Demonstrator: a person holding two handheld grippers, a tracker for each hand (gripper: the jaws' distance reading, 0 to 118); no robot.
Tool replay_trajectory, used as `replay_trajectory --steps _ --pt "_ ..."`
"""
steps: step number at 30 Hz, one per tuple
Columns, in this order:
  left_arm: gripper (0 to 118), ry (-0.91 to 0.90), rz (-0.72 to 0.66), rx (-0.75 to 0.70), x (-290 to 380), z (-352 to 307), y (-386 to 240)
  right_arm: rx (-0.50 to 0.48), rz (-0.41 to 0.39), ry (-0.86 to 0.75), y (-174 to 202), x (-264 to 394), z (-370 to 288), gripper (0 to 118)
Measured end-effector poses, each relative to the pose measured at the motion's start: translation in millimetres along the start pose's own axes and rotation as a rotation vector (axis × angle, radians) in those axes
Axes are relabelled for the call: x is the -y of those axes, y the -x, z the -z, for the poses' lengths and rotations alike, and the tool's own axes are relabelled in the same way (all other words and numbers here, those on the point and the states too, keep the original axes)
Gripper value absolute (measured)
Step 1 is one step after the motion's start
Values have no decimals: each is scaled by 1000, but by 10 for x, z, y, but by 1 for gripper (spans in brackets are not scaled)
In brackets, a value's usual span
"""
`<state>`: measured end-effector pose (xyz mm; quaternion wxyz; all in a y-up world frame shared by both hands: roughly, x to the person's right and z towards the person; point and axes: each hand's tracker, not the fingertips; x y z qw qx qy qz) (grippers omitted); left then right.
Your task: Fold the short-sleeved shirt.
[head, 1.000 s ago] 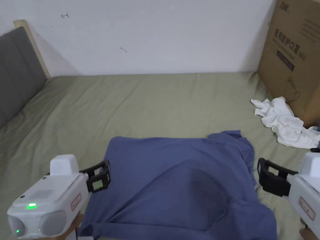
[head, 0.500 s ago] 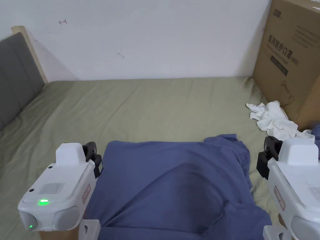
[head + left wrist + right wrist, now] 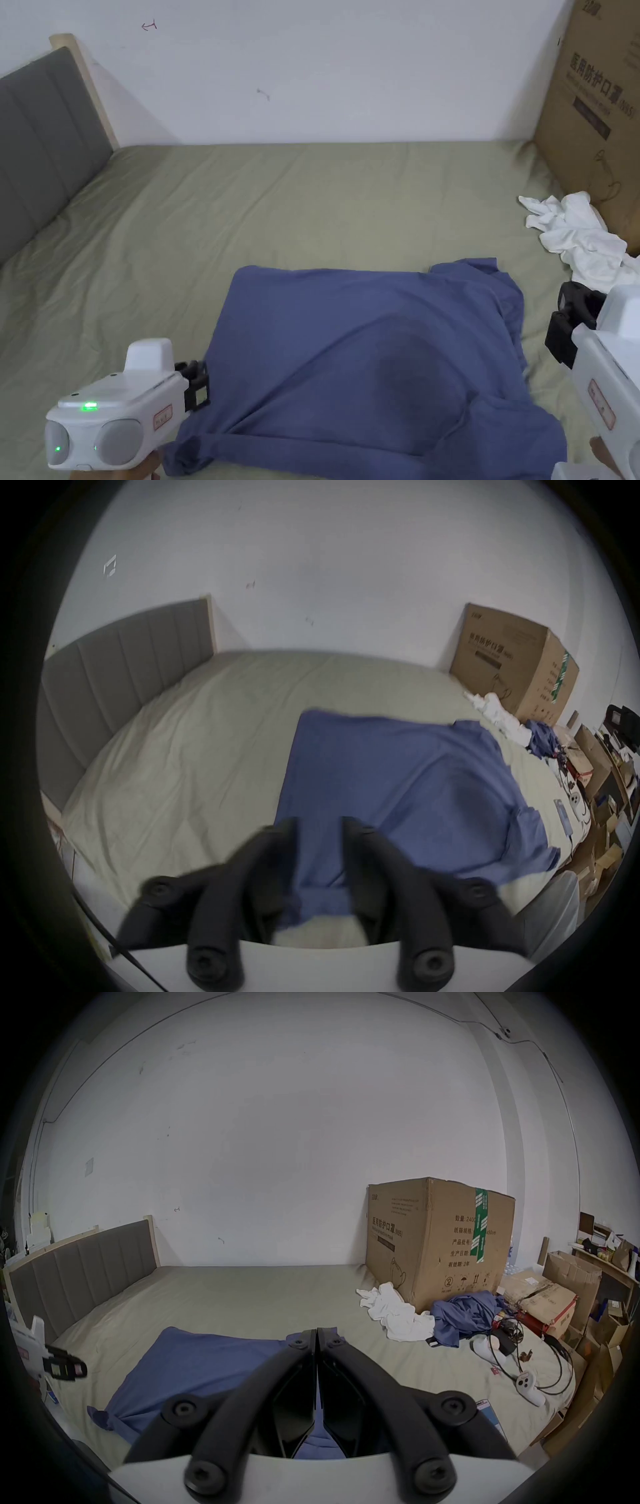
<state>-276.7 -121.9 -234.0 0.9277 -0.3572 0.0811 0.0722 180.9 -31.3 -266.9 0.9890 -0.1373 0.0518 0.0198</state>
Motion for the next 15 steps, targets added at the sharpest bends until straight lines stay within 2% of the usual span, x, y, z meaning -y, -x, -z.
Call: replay_trajectory --steps 1,2,3,5,6,12,13,15 --pt "45 51 -3 -13 59 55 49 -1 3 9 -13 25 7 0" --pt "67 69 -8 -24 124 98 93 0 4 16 -20 52 9 0" --pt "78 83 -19 -37 194 137 134 3 3 22 -27 75 11 0" --pt "90 136 -3 -68 314 224 190 6 1 40 -43 125 11 0" --pt "90 157 1 -83 361 266 209 5 4 50 -57 148 11 0" --pt "87 259 -19 -113 598 523 296 11 7 84 -57 218 -40 0" --pt "79 258 -22 -116 634 569 305 14 7 90 -66 223 -45 0" --pt "35 269 -26 -115 698 649 319 22 7 101 -89 253 -60 0"
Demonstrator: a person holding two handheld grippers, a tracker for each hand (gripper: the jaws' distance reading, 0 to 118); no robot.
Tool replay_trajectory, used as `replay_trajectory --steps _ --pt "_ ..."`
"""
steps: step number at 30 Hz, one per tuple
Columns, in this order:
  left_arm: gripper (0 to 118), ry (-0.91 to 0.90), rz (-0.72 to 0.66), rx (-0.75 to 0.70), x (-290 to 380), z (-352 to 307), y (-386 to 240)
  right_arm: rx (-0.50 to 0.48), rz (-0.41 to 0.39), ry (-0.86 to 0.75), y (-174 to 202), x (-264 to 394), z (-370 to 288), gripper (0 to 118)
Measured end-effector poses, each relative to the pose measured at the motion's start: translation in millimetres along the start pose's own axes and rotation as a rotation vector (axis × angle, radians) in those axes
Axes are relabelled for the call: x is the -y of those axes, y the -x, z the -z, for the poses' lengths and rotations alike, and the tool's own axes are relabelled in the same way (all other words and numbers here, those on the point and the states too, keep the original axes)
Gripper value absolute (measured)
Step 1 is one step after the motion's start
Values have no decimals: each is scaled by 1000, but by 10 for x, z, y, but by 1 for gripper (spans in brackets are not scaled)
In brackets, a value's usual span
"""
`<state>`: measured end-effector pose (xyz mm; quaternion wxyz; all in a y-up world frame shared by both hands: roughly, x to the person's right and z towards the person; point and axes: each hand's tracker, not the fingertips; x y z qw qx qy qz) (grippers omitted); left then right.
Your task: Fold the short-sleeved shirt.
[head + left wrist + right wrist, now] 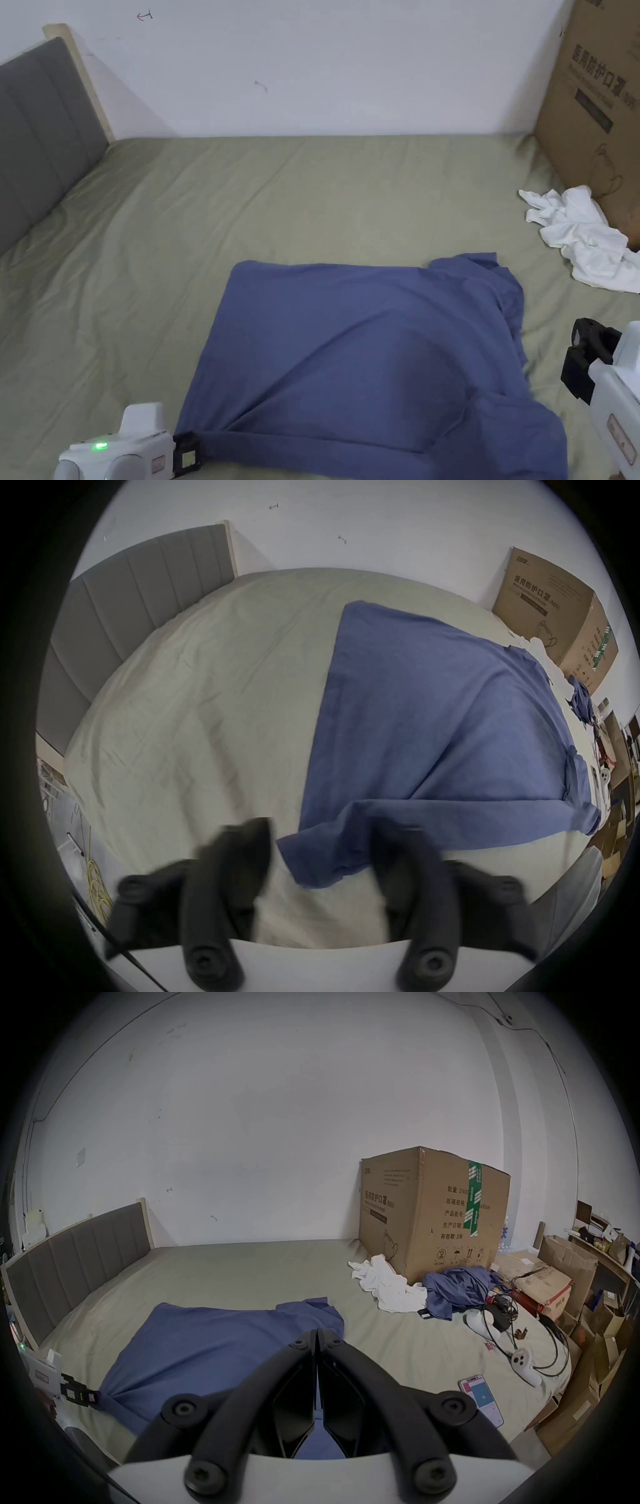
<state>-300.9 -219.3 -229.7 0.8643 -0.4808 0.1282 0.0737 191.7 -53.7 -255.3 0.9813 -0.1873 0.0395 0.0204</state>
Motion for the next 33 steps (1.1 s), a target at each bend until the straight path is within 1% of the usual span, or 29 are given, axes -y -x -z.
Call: replay_trajectory --steps 1,2,3,6,7,8,9,10,11,14,16,17,18,19,22,25,26,27,30,33 --pt "14 15 -1 19 13 43 0 4 1 8 -27 27 -4 0" --pt "7 43 -9 53 21 67 -6 7 3 19 -58 57 -4 0" --pt "6 46 -22 74 28 69 -9 10 4 37 -82 94 -3 0" --pt "5 -2 -24 67 45 -25 -70 11 34 134 -218 310 65 3" --pt "5 -23 -21 74 47 -59 -72 6 32 206 -271 435 116 13" --pt "5 -30 -23 81 45 -80 -66 -11 50 252 -297 527 149 42" --pt "5 -32 -27 85 31 -94 -64 -12 58 303 -323 649 197 67" --pt "5 -35 -28 91 17 -107 -64 -25 62 361 -343 796 249 87" --pt "5 -39 -27 97 9 -118 -69 -20 74 397 -351 938 283 99" --pt "5 -48 -18 89 -19 -136 -62 3 64 507 -359 1306 386 99" --pt "5 -47 -28 93 -30 -146 -57 -3 55 570 -361 1510 454 99" --pt "5 -48 -33 93 -32 -147 -55 -7 52 592 -363 1581 483 97" --pt "5 -45 -36 96 -33 -145 -52 -7 50 618 -264 1571 429 93" --pt "5 -44 -35 94 -33 -145 -52 -7 51 618 -251 1613 442 89" --pt "5 -41 -30 88 -30 -148 -51 -25 46 631 -173 1625 419 57" --pt "5 -41 -33 86 -31 -146 -46 -43 32 634 -127 1606 426 13" --pt "4 -42 -36 84 -31 -147 -42 -43 27 627 -141 1582 406 10" --pt "4 -46 -40 81 -32 -153 -36 -57 42 613 -135 1542 383 9" --pt "4 -61 -60 86 -62 -173 -1 -61 46 583 -191 1430 342 9" --pt "4 -82 -75 87 -147 -212 28 -75 97 512 -259 1200 318 9"
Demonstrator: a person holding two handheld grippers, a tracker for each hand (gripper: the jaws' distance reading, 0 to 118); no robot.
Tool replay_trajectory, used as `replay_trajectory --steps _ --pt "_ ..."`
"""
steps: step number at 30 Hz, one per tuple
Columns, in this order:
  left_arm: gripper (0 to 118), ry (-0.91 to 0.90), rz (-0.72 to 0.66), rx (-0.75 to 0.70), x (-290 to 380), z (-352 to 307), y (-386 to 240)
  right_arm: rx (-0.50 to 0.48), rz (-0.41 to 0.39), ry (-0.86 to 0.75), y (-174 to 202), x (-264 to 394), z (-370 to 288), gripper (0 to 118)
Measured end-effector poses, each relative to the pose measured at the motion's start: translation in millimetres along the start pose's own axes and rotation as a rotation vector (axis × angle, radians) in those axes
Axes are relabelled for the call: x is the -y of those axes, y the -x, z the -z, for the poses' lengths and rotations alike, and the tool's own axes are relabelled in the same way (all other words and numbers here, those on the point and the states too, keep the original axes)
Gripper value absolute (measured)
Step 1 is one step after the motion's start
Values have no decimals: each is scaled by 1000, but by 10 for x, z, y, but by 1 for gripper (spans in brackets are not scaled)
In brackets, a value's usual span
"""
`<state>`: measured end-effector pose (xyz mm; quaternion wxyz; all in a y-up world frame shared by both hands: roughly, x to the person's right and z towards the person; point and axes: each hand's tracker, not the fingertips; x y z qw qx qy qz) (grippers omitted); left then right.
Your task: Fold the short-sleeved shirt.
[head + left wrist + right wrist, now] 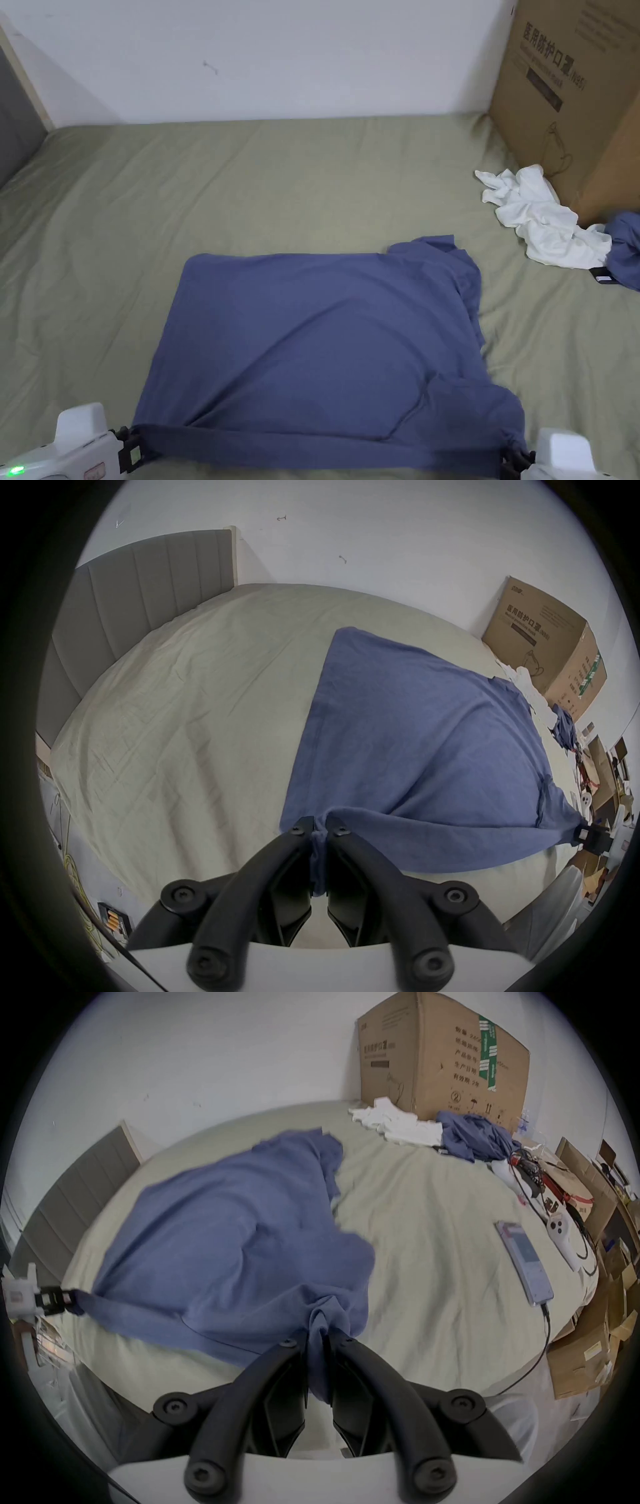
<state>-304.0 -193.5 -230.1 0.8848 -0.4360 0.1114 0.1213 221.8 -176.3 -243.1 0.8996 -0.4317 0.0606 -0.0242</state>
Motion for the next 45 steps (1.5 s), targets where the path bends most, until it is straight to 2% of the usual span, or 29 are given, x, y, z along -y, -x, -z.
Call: replay_trajectory --steps 4,11,17,20,24,29,33,34,35,36,37,38,42,45 --pt "4 -39 -20 20 -223 -25 8 -14 0 -68 -20 -374 -40 9" --pt "4 -88 -4 21 -679 186 -87 -12 -2 -107 -98 -927 394 9" --pt "4 -52 56 -13 -966 679 -229 11 -4 -21 -144 -1182 1034 9" --pt "4 -3 96 -47 -1003 971 -313 22 20 27 -190 -1209 1323 9" --pt "4 65 103 -73 -1018 1272 -357 41 32 85 -114 -1213 1554 9" --pt "6 92 93 -80 -957 1371 -361 49 31 107 78 -1219 1479 10" --pt "18 83 24 -52 -1024 1232 -353 56 13 76 68 -1289 1315 17" --pt "29 67 4 -17 -1052 1142 -356 56 16 47 82 -1315 1219 29" --pt "54 49 -12 4 -1078 1046 -367 51 20 14 95 -1343 1126 48" --pt "73 19 -31 20 -1101 931 -392 37 29 -32 97 -1385 985 64" --pt "86 -12 -39 40 -1128 799 -423 36 37 -78 99 -1424 841 75" --pt "93 -49 -46 60 -1152 670 -448 36 44 -126 118 -1461 697 82" --pt "93 -223 -14 127 -1220 42 -587 18 56 -308 77 -1591 142 83" --pt "93 -347 39 132 -1214 -347 -696 23 26 -429 150 -1604 -263 83"
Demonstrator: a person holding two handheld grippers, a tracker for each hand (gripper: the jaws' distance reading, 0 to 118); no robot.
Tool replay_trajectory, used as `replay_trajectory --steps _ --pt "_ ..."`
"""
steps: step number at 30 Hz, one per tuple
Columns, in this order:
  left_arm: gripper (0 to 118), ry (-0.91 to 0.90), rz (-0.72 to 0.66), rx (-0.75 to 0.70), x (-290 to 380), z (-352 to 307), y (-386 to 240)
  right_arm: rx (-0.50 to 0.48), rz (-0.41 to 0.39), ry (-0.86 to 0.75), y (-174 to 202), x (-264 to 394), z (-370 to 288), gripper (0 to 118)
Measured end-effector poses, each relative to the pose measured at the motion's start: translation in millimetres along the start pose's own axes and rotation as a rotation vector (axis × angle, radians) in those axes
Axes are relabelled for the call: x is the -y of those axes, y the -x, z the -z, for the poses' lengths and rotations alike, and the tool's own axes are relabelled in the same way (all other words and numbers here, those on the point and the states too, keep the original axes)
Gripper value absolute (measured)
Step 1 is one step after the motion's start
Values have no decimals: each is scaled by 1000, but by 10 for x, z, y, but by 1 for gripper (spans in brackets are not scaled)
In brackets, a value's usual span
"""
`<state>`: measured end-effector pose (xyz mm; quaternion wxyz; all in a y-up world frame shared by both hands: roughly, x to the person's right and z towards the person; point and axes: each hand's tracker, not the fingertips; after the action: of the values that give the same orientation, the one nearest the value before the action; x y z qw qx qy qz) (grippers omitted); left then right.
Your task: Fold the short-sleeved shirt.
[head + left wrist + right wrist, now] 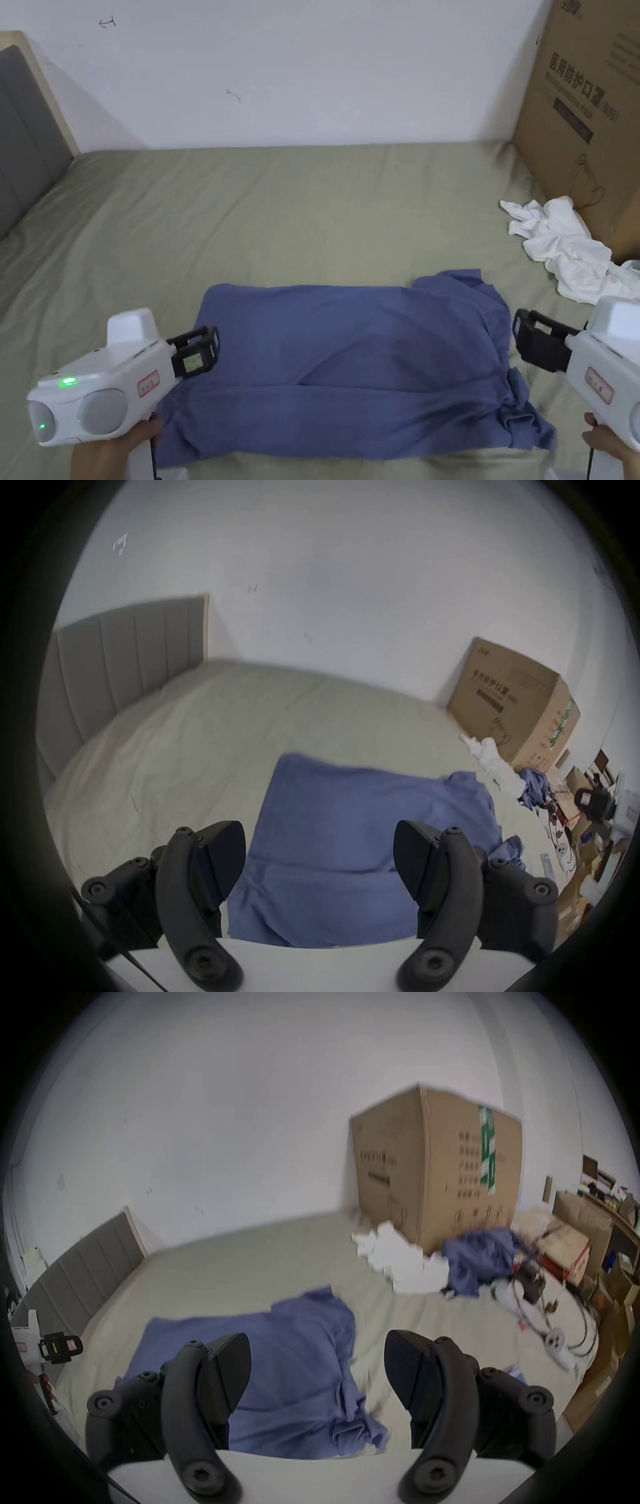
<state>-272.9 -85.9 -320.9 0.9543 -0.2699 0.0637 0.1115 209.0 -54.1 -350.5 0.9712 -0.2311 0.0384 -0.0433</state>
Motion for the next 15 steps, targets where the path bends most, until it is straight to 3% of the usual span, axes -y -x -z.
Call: replay_trajectory --steps 7,10,12,14,15 --pt "88 -220 128 -37 -21 -575 -350 20 -82 -188 178 -84 -583 82" --pt "67 -268 135 -35 27 -719 -431 32 -105 -228 215 -23 -715 79" --pt "39 -318 132 -18 65 -816 -467 51 -136 -254 266 26 -786 61" --pt "20 -324 134 -4 69 -853 -485 55 -156 -267 288 59 -831 25" --pt "12 -327 129 16 66 -873 -490 61 -161 -272 298 74 -844 14"
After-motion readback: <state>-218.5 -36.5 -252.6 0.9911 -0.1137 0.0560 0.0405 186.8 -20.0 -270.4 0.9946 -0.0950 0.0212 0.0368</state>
